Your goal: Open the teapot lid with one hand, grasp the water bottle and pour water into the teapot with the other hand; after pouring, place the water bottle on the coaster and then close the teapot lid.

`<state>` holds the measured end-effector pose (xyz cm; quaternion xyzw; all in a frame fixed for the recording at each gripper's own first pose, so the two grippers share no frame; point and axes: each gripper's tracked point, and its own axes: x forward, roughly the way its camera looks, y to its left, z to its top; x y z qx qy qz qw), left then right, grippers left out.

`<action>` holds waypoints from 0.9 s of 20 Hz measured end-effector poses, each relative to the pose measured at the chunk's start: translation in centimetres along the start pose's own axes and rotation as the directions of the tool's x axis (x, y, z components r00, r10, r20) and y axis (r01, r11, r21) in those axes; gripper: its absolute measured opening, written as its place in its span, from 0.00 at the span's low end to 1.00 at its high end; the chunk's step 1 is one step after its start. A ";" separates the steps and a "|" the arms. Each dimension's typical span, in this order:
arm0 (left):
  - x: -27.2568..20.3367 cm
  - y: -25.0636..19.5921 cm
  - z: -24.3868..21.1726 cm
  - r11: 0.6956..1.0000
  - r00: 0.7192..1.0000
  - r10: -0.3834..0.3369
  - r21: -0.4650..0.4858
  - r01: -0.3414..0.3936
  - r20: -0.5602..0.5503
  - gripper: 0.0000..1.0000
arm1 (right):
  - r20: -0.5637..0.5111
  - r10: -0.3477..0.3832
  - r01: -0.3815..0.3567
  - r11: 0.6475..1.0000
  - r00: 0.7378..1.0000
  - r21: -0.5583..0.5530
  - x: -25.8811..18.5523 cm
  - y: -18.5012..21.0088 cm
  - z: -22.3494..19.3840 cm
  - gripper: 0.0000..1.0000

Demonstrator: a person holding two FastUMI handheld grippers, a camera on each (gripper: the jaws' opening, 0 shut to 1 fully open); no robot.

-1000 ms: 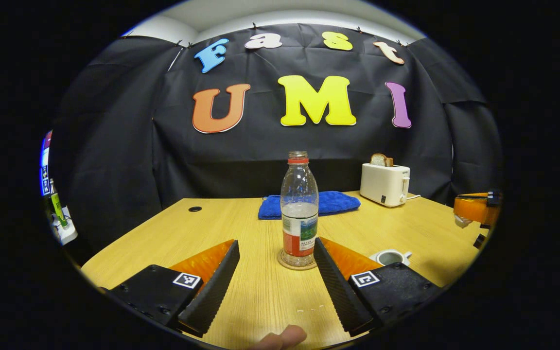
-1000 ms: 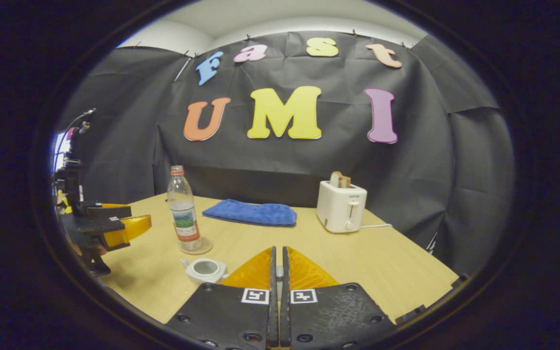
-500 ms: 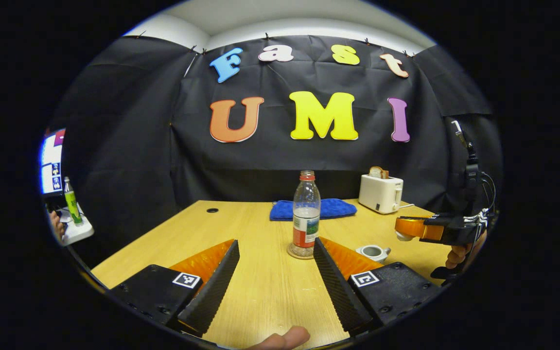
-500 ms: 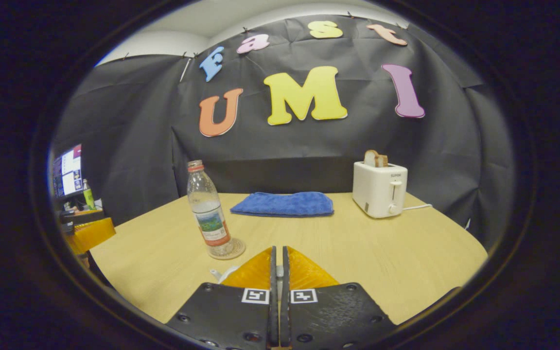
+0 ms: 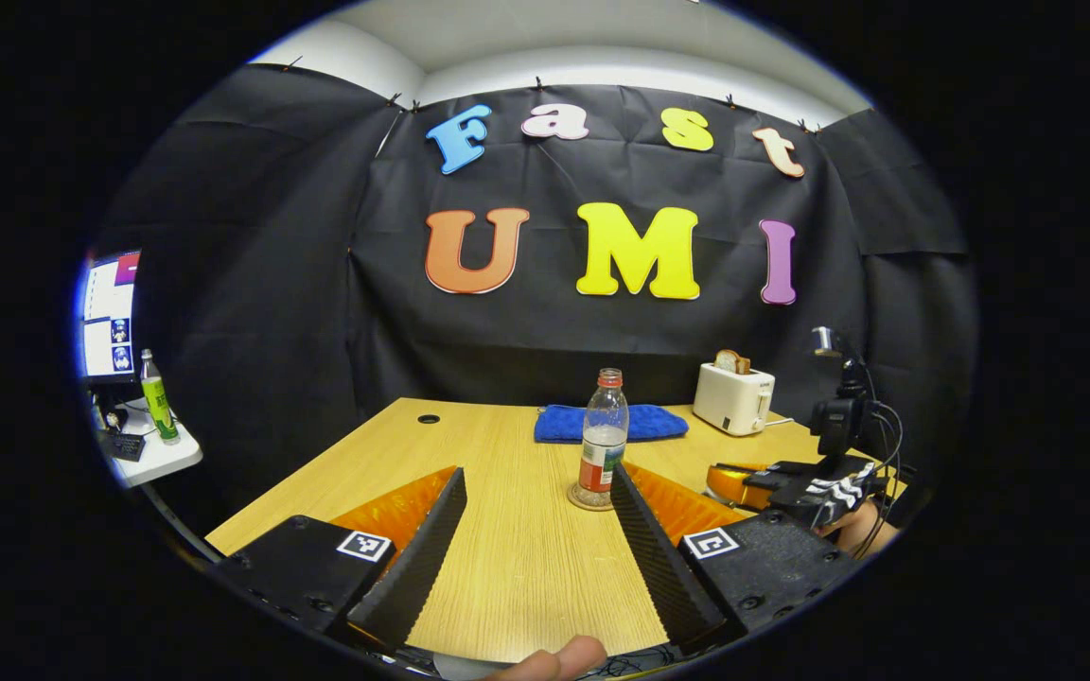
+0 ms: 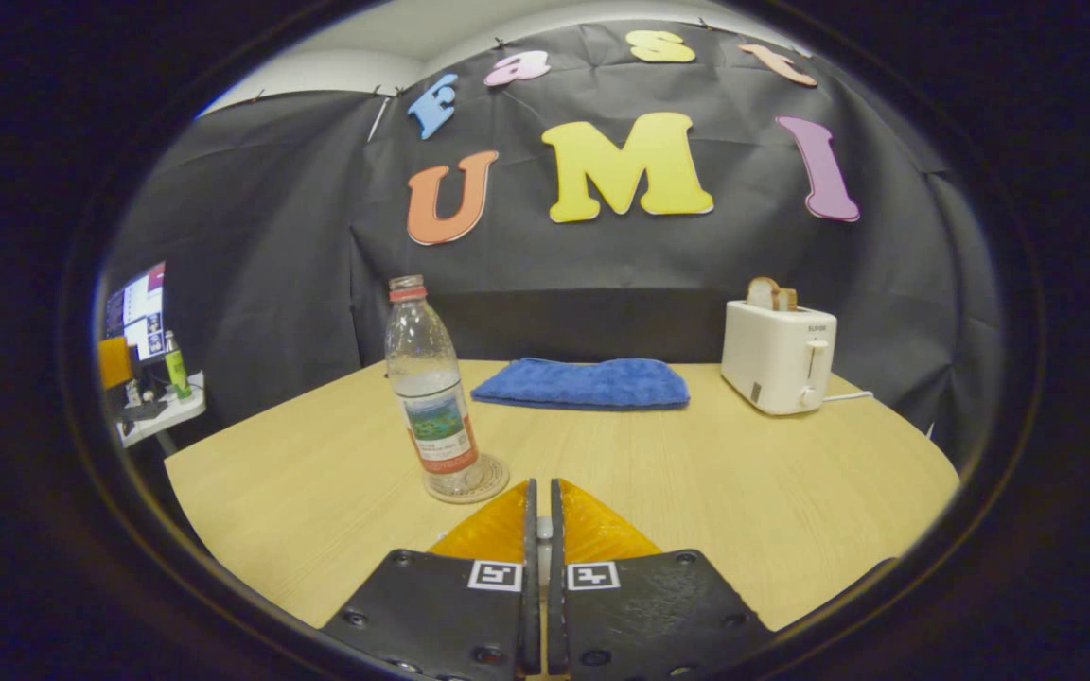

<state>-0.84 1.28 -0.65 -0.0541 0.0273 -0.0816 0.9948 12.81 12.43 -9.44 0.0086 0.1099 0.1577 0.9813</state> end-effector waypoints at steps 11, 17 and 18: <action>0.4 1.5 -0.9 1.000 0.999 0.012 -0.022 -0.013 -0.034 0.96 | 0.015 -0.018 0.018 1.000 1.000 -0.005 0.0 0.6 1.1 0.14; 0.6 1.6 -1.3 1.000 0.999 0.021 -0.001 -0.021 -0.047 0.96 | 0.060 -0.009 0.009 1.000 0.998 0.002 -3.9 0.7 3.3 0.40; 0.5 1.8 -1.3 1.000 0.999 0.022 0.009 -0.022 -0.044 0.96 | 0.068 -0.001 0.000 1.000 0.998 0.008 -4.7 0.8 3.8 0.44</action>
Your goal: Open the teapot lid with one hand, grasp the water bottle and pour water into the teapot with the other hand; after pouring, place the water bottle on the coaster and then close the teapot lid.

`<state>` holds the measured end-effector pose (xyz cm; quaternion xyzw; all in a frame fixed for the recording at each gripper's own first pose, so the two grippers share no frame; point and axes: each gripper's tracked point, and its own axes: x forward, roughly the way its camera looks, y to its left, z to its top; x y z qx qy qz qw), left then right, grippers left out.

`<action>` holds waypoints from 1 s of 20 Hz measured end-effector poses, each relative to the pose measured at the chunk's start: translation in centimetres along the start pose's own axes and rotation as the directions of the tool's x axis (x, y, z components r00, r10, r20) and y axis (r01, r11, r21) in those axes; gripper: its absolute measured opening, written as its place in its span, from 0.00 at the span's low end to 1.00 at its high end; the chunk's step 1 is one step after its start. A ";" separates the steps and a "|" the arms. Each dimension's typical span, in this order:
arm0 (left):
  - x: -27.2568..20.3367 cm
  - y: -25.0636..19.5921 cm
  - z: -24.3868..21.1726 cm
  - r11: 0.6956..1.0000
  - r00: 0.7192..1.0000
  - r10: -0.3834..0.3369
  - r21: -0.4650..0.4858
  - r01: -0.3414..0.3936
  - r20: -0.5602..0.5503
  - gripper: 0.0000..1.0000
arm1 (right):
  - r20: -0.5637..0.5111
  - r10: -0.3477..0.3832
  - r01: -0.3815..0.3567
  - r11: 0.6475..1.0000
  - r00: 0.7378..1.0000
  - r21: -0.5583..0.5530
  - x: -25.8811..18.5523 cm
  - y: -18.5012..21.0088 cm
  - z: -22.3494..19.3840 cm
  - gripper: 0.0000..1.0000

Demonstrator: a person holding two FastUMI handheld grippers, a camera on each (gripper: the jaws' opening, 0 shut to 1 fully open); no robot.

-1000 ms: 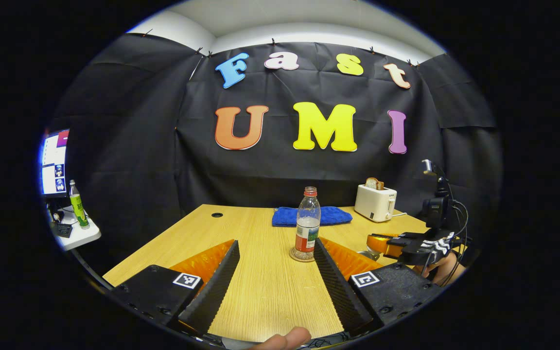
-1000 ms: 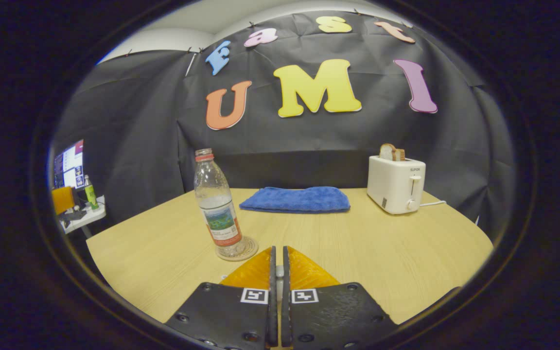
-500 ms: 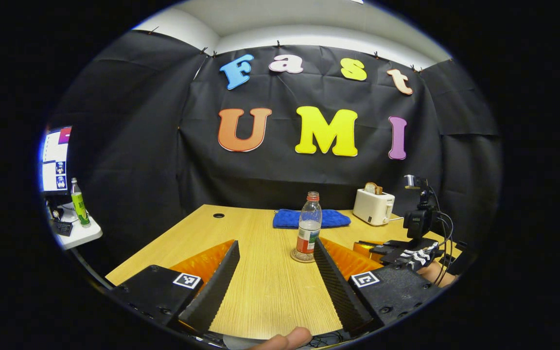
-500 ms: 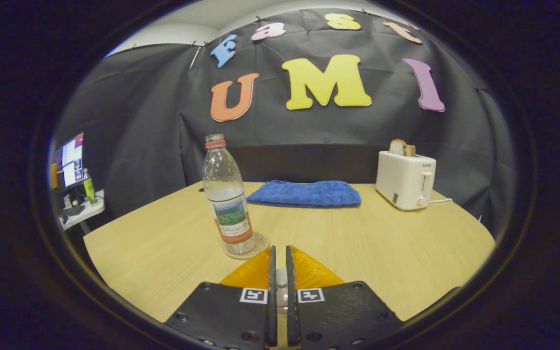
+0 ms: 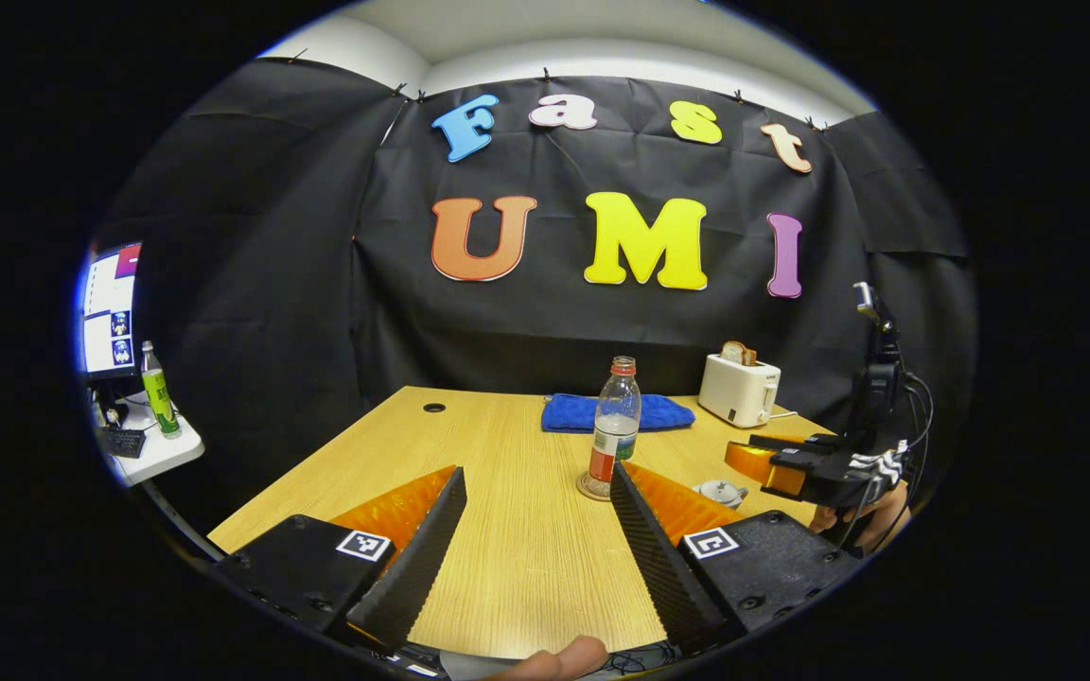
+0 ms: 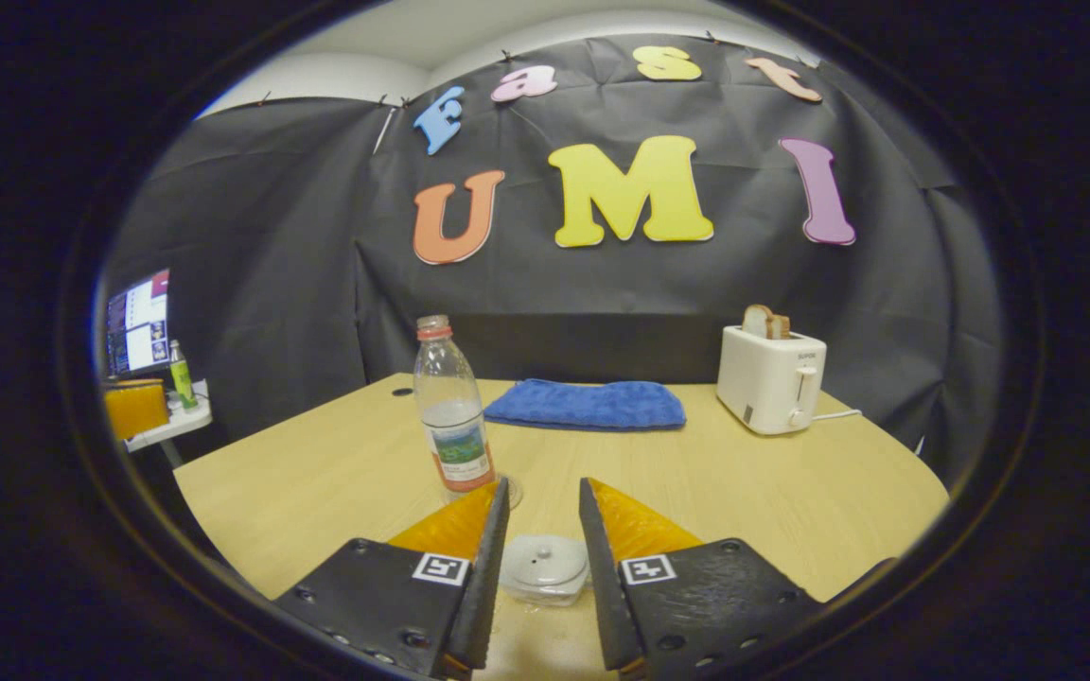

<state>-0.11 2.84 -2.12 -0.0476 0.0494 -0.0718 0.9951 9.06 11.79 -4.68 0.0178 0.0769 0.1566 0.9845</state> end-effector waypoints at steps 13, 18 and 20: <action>-1.0 1.3 0.8 0.994 0.997 0.067 0.087 -0.069 0.026 0.96 | 0.118 -0.141 0.144 0.989 0.983 -0.019 -10.6 -6.2 4.6 0.98; -1.0 0.9 0.9 0.986 0.994 0.102 0.127 -0.106 0.037 0.96 | 0.093 -0.189 0.192 0.981 0.977 -0.019 -13.6 -9.7 2.2 0.99; -0.8 0.0 0.7 0.989 0.994 0.102 0.104 -0.104 0.029 0.96 | 0.088 -0.201 0.202 0.979 0.976 -0.003 -14.5 -10.8 1.6 0.98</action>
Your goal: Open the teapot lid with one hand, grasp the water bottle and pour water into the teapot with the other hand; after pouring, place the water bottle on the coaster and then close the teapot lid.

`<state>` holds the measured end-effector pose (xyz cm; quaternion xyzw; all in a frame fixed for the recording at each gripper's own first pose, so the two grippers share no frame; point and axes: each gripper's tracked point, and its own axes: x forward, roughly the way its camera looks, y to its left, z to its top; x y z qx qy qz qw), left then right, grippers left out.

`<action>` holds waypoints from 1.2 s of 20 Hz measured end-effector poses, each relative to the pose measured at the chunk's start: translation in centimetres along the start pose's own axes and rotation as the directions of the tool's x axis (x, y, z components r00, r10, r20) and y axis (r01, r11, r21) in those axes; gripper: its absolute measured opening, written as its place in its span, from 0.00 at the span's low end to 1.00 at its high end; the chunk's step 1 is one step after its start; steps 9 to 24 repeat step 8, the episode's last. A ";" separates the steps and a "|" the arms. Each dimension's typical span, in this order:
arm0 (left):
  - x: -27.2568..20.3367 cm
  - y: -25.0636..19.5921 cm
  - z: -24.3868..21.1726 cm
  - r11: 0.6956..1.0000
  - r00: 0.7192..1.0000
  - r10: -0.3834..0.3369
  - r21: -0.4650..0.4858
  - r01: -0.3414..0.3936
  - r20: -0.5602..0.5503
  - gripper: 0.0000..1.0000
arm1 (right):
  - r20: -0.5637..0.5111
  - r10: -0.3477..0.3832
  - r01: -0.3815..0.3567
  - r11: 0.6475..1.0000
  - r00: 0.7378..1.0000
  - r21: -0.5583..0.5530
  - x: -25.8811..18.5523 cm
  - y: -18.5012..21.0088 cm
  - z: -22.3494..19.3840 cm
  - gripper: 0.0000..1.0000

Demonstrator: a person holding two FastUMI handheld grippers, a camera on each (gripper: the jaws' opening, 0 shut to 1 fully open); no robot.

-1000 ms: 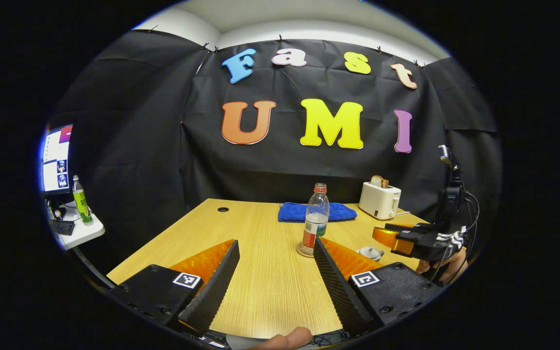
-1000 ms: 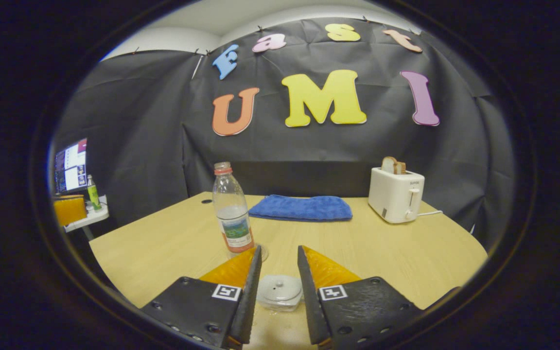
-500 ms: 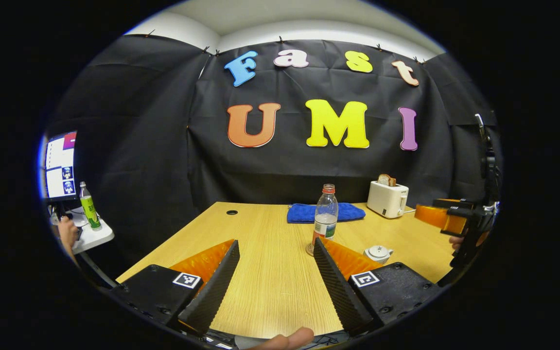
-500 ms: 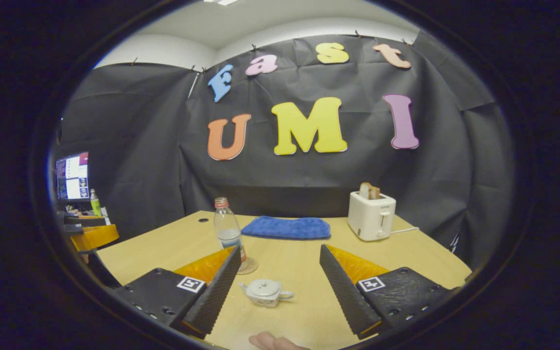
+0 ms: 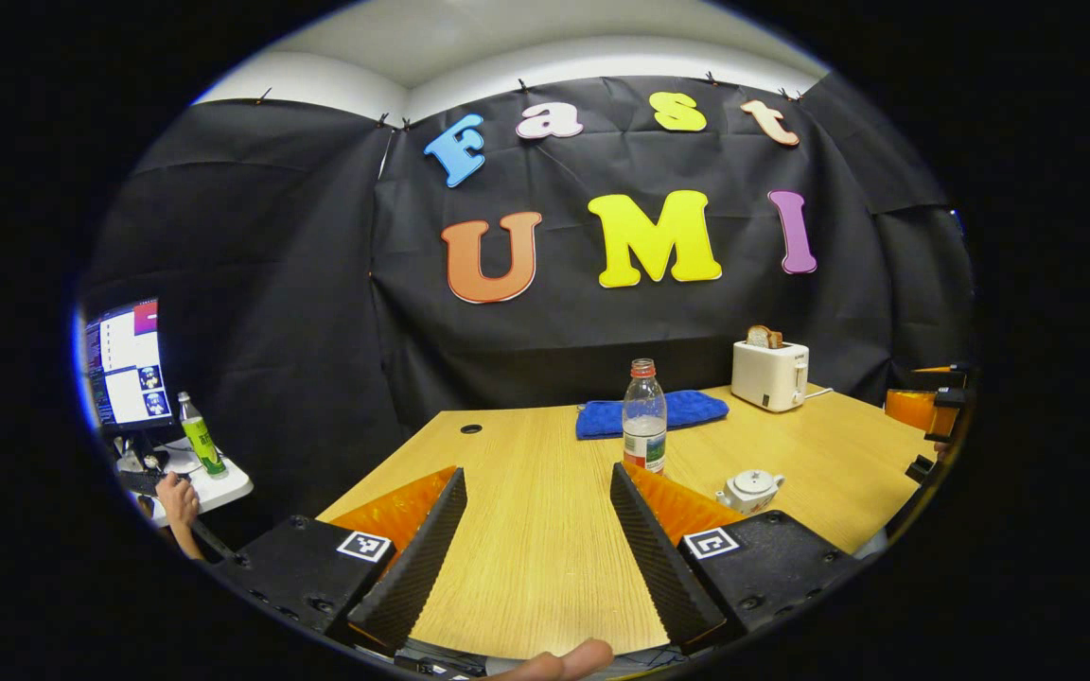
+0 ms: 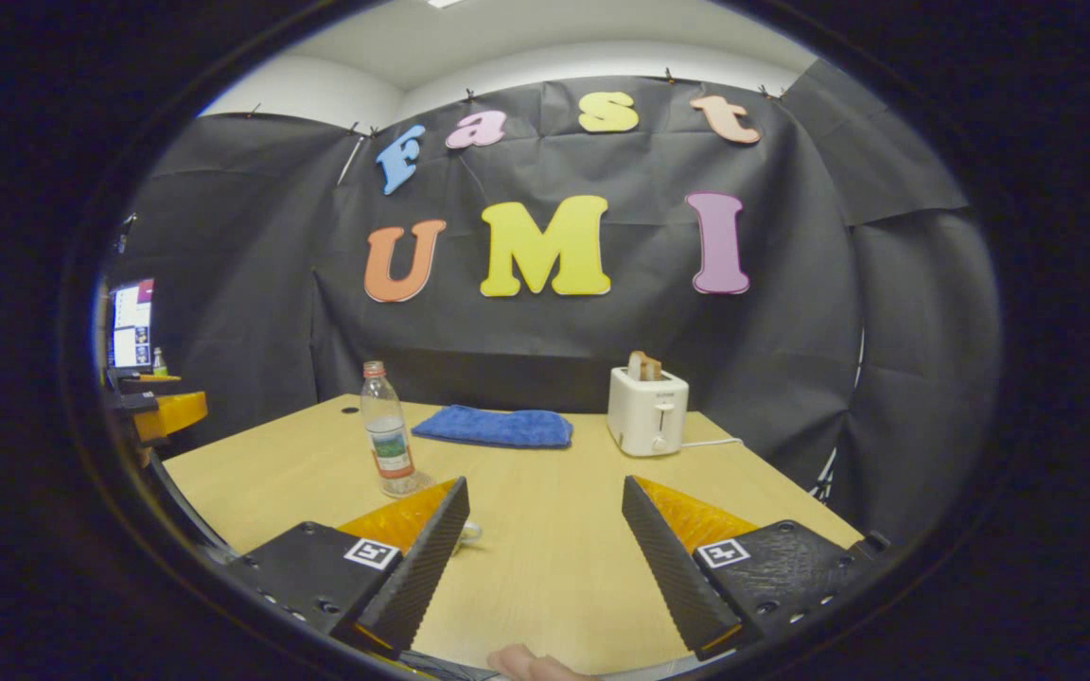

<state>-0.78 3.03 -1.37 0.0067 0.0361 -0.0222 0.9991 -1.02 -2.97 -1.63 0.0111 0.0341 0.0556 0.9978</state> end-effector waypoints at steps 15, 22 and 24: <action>0.0 -3.0 0.1 1.000 1.000 -0.014 0.013 0.014 0.009 0.96 | -0.004 0.020 -0.020 0.998 1.000 0.054 -1.2 -0.5 0.6 0.96; 0.0 -3.0 0.1 1.000 1.000 -0.014 0.013 0.014 0.009 0.96 | -0.004 0.020 -0.020 0.998 1.000 0.054 -1.2 -0.5 0.6 0.96; 0.0 -3.0 0.1 1.000 1.000 -0.014 0.013 0.014 0.009 0.96 | -0.004 0.020 -0.020 0.998 1.000 0.054 -1.2 -0.5 0.6 0.96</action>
